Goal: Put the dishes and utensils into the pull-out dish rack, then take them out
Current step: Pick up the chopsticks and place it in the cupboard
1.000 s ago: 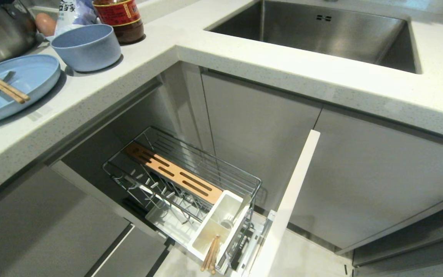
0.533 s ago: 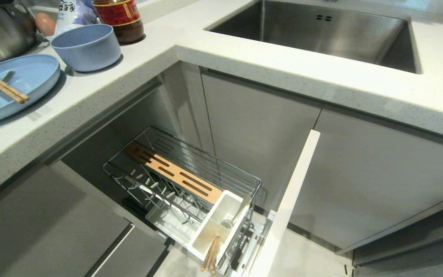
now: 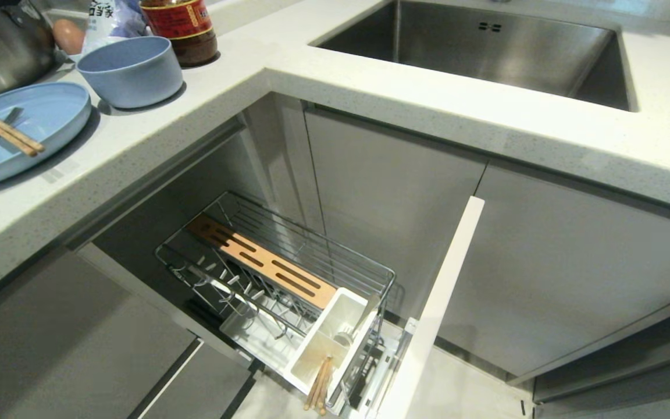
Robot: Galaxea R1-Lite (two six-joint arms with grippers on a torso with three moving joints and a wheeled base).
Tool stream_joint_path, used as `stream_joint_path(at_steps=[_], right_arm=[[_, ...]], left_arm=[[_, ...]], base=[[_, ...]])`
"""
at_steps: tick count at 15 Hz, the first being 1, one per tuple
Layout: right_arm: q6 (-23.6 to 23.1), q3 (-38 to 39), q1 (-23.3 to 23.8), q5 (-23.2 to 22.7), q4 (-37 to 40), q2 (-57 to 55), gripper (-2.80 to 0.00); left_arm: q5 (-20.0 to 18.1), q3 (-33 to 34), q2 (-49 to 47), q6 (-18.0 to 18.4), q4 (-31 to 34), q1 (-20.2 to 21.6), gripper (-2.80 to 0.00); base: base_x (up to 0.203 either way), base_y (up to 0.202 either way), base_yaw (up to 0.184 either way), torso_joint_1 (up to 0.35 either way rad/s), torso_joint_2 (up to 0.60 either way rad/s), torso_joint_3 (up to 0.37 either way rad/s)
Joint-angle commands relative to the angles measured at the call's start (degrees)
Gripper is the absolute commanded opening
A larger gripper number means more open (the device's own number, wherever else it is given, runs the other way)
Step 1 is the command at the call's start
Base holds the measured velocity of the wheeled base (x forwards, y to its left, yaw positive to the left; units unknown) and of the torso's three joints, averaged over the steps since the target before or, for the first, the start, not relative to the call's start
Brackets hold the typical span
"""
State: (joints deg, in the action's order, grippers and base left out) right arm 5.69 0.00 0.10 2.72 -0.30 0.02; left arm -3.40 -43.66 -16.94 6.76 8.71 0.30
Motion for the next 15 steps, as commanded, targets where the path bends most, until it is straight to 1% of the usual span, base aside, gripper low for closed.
stream_joint_path(at_steps=[1, 2, 4, 5, 6, 7, 8, 9, 11, 12, 14, 15], right_arm=[[0.0, 0.0, 0.0, 0.0, 0.0, 0.2, -2.8], [0.0, 0.0, 0.0, 0.0, 0.0, 0.2, -2.8], [0.0, 0.0, 0.0, 0.0, 0.0, 0.2, -2.8], [0.0, 0.0, 0.0, 0.0, 0.0, 0.2, -2.8], [0.0, 0.0, 0.0, 0.0, 0.0, 0.2, -2.8], [0.0, 0.0, 0.0, 0.0, 0.0, 0.2, -2.8], [0.0, 0.0, 0.0, 0.0, 0.0, 0.2, -2.8], [0.0, 0.0, 0.0, 0.0, 0.0, 0.2, -2.8], [0.0, 0.0, 0.0, 0.0, 0.0, 0.2, -2.8], [0.0, 0.0, 0.0, 0.0, 0.0, 0.2, -2.8], [0.0, 0.0, 0.0, 0.0, 0.0, 0.2, -2.8], [0.0, 0.0, 0.0, 0.0, 0.0, 0.2, -2.8]], left_arm=[[1.4, -14.4, -14.4, 1.0, 2.0, 0.3, -2.8], [3.3, -19.6, -19.5, 2.7, 3.7, 0.4, -2.8], [6.4, -26.5, -27.5, 4.6, 5.6, 0.7, -2.8], [7.1, -29.4, -31.4, 4.4, 6.3, 1.5, -2.8], [7.5, -32.1, -34.5, 3.1, 6.7, 2.7, -2.8], [7.2, -35.3, -37.8, 0.6, 7.4, 4.4, -2.8], [6.1, -39.5, -40.7, -1.6, 9.4, 6.3, -2.8], [5.1, -43.9, -43.2, -3.1, 14.4, 7.6, -2.8], [3.8, -52.1, -48.8, -4.7, 26.7, 9.5, -2.8], [3.4, -55.1, -51.5, -6.6, 30.3, 10.0, -2.8], [3.0, -58.8, -55.3, -15.7, 33.2, 10.1, -2.8], [3.0, -60.5, -56.8, -19.5, 34.9, 10.0, -2.8]], base=[[0.0, 0.0, 0.0, 0.0, 0.0, 0.0], [0.0, 0.0, 0.0, 0.0, 0.0, 0.0], [0.0, 0.0, 0.0, 0.0, 0.0, 0.0], [0.0, 0.0, 0.0, 0.0, 0.0, 0.0], [0.0, 0.0, 0.0, 0.0, 0.0, 0.0], [0.0, 0.0, 0.0, 0.0, 0.0, 0.0], [0.0, 0.0, 0.0, 0.0, 0.0, 0.0], [0.0, 0.0, 0.0, 0.0, 0.0, 0.0], [0.0, 0.0, 0.0, 0.0, 0.0, 0.0], [0.0, 0.0, 0.0, 0.0, 0.0, 0.0], [0.0, 0.0, 0.0, 0.0, 0.0, 0.0], [0.0, 0.0, 0.0, 0.0, 0.0, 0.0]])
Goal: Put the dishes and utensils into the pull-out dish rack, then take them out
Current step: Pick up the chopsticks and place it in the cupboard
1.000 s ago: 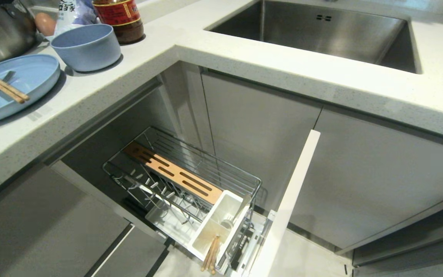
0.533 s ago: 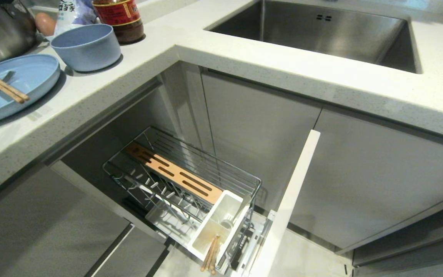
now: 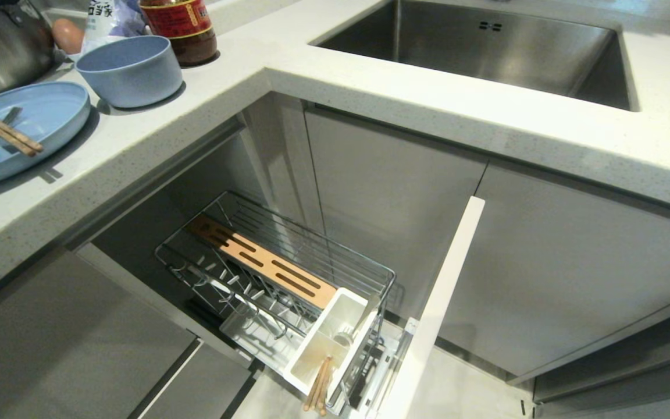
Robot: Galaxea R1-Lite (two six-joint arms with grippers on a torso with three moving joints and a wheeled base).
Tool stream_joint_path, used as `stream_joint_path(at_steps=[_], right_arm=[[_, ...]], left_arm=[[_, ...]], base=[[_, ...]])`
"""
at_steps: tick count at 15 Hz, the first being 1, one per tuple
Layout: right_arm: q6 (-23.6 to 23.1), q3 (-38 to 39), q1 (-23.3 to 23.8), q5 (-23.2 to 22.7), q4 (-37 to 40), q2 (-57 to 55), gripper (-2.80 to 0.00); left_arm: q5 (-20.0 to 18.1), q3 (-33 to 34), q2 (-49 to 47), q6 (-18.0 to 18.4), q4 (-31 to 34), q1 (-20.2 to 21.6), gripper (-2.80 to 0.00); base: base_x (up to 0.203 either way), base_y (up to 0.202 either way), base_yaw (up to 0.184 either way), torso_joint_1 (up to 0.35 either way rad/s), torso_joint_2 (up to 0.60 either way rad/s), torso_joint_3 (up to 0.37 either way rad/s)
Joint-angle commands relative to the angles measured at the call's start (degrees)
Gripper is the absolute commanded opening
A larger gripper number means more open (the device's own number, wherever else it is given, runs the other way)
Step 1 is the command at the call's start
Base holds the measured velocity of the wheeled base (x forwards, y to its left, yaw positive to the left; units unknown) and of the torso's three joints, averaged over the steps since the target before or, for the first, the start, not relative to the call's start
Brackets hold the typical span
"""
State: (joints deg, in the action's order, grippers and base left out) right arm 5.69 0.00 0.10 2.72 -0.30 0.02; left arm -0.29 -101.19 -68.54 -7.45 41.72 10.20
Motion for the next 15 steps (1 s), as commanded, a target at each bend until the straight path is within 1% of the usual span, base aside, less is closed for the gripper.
stream_joint_path(at_steps=[1, 2, 4, 5, 8, 11, 14, 15], right_arm=[[0.0, 0.0, 0.0, 0.0, 0.0, 0.2, -2.8], [0.0, 0.0, 0.0, 0.0, 0.0, 0.2, -2.8], [0.0, 0.0, 0.0, 0.0, 0.0, 0.2, -2.8], [0.0, 0.0, 0.0, 0.0, 0.0, 0.2, -2.8], [0.0, 0.0, 0.0, 0.0, 0.0, 0.2, -2.8], [0.0, 0.0, 0.0, 0.0, 0.0, 0.2, -2.8], [0.0, 0.0, 0.0, 0.0, 0.0, 0.2, -2.8], [0.0, 0.0, 0.0, 0.0, 0.0, 0.2, -2.8]], left_arm=[[0.0, -4.9, -6.6, -9.1, 3.2, -0.1, -2.8], [0.3, -6.5, -8.2, -11.5, 4.8, -0.7, -2.8], [1.1, -8.7, -10.9, -17.3, 7.3, -1.8, -2.8], [2.5, -9.3, -11.8, -18.7, 7.5, -2.0, -2.8], [8.1, -10.2, -14.3, -20.8, 7.4, -3.8, -2.8], [9.5, -10.2, -16.3, -21.0, 7.2, -5.4, -2.8], [11.6, -10.3, -17.6, -21.4, 7.2, -7.1, -2.8], [13.2, -10.3, -18.2, -21.9, 7.2, -8.0, -2.8]], base=[[0.0, 0.0, 0.0, 0.0, 0.0, 0.0], [0.0, 0.0, 0.0, 0.0, 0.0, 0.0], [0.0, 0.0, 0.0, 0.0, 0.0, 0.0], [0.0, 0.0, 0.0, 0.0, 0.0, 0.0], [0.0, 0.0, 0.0, 0.0, 0.0, 0.0], [0.0, 0.0, 0.0, 0.0, 0.0, 0.0], [0.0, 0.0, 0.0, 0.0, 0.0, 0.0], [0.0, 0.0, 0.0, 0.0, 0.0, 0.0]])
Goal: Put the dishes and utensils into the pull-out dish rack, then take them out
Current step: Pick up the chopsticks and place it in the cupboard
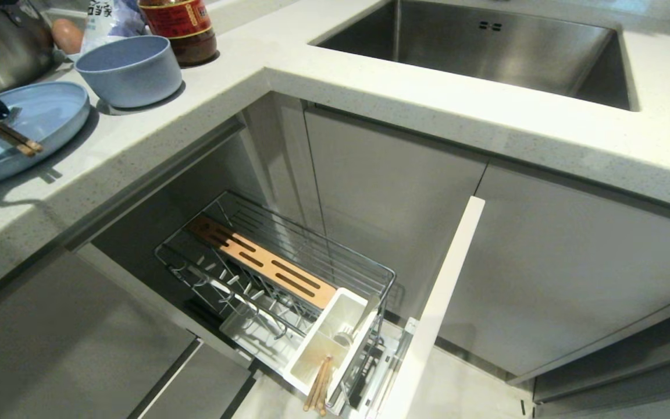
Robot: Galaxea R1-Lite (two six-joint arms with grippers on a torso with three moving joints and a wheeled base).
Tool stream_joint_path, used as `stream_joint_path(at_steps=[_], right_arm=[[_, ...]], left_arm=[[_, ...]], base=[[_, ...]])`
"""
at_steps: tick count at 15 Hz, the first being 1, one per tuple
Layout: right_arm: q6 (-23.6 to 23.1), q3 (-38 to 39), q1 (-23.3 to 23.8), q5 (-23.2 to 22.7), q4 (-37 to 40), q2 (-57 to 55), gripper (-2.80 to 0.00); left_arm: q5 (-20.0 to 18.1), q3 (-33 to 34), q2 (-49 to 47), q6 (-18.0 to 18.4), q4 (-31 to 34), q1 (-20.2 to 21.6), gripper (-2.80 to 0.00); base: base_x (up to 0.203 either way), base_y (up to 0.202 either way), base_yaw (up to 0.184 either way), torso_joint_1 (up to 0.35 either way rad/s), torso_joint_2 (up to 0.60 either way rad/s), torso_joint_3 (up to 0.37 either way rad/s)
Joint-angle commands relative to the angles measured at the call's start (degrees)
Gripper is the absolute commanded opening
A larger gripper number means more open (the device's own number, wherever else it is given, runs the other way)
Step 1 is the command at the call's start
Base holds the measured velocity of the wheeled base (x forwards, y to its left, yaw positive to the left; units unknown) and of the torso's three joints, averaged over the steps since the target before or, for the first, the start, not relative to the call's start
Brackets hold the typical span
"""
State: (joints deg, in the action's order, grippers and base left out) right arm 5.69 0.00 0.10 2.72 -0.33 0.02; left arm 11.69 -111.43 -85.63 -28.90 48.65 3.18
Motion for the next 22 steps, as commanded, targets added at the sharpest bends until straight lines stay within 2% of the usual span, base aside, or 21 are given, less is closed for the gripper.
stream_joint_path(at_steps=[1, 3, 4, 5, 10, 16, 22], right_arm=[[0.0, 0.0, 0.0, 0.0, 0.0, 0.2, -2.8], [0.0, 0.0, 0.0, 0.0, 0.0, 0.2, -2.8], [0.0, 0.0, 0.0, 0.0, 0.0, 0.2, -2.8], [0.0, 0.0, 0.0, 0.0, 0.0, 0.2, -2.8], [0.0, 0.0, 0.0, 0.0, 0.0, 0.2, -2.8], [0.0, 0.0, 0.0, 0.0, 0.0, 0.2, -2.8], [0.0, 0.0, 0.0, 0.0, 0.0, 0.2, -2.8]], left_arm=[[2.9, 0.0, -1.4, -0.6, 0.4, -1.5, -2.8], [5.4, 0.0, -1.5, -0.6, 0.6, -2.7, -2.8], [5.9, 0.0, -1.2, -0.7, 0.5, -2.8, -0.41], [6.1, 0.0, -0.9, -0.8, 0.4, -3.0, 0.0], [6.1, 0.0, 0.6, -1.4, 0.5, -4.8, 0.0], [8.6, 0.0, 3.4, -2.3, 0.6, -5.6, 0.0], [10.0, 0.0, 2.1, -3.4, 3.6, -5.6, 0.0]], base=[[0.0, 0.0, 0.0, 0.0, 0.0, 0.0], [0.0, 0.0, 0.0, 0.0, 0.0, 0.017], [0.0, 0.0, 0.0, 0.0, 0.0, 0.0], [0.0, 0.0, 0.0, 0.0, 0.0, 0.0], [0.0, 0.0, 0.0, 0.0, 0.0, 0.0], [0.0, 0.0, 0.0, 0.0, 0.0, 0.0], [0.0, 0.0, 0.0, 0.0, 0.0, 0.0]])
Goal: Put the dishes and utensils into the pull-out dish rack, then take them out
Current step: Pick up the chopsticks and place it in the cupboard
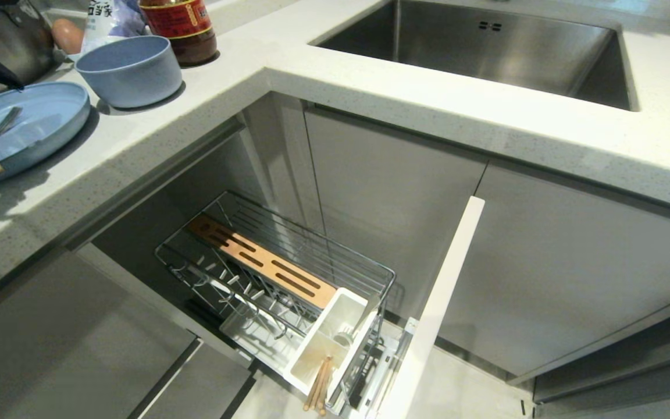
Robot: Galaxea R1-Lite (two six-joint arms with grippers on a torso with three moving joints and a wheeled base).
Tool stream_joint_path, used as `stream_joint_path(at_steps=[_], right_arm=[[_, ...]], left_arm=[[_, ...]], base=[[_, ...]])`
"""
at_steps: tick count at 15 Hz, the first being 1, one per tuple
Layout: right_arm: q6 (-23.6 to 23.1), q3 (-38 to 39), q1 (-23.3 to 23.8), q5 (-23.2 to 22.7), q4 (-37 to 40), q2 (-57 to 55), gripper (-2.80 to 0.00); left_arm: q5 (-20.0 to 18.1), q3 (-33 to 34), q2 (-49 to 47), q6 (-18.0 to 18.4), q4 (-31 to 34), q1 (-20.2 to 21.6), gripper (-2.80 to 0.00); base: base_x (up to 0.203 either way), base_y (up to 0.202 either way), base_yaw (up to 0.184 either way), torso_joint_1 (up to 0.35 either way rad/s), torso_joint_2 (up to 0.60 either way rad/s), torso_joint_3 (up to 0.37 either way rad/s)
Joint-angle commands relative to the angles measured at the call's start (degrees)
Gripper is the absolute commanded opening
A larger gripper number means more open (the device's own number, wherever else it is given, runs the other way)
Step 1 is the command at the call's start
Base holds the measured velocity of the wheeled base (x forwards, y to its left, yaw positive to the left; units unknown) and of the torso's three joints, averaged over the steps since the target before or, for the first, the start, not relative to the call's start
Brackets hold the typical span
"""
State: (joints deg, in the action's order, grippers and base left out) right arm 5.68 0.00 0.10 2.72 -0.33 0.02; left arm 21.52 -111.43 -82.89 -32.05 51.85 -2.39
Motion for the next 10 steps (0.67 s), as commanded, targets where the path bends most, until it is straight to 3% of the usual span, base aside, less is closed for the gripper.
stream_joint_path(at_steps=[1, 10], right_arm=[[0.0, 0.0, 0.0, 0.0, 0.0, 0.2, -2.8], [0.0, 0.0, 0.0, 0.0, 0.0, 0.2, -2.8]], left_arm=[[0.3, 0.0, -1.3, -0.2, 0.4, 0.0, 0.0], [1.5, 0.1, -5.4, -0.4, 0.9, 0.1, 0.0]], base=[[0.0, 0.0, 0.0, 0.0, 0.0, 0.0], [0.0, 0.0, 0.0, 0.0, 0.0, 0.0]])
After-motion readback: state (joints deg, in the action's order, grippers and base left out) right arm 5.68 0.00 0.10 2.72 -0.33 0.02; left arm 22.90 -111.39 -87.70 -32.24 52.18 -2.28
